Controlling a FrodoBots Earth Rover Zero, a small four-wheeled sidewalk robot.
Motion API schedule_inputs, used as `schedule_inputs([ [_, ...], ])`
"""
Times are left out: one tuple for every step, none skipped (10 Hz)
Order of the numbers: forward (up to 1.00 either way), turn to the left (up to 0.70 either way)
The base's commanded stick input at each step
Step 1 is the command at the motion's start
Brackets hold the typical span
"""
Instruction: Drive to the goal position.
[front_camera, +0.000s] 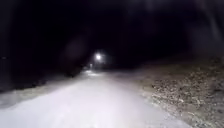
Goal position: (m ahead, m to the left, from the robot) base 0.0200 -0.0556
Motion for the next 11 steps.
schedule_inputs([
  [0.0,0.0],
  [0.0,0.0],
  [0.0,0.0],
  [0.0,-0.27],
  [0.0,-0.63],
  [0.0,-1.0],
  [0.0,-1.0],
  [0.0,-1.0],
  [0.0,-1.0],
  [0.0,-1.0],
  [0.0,-1.0],
])
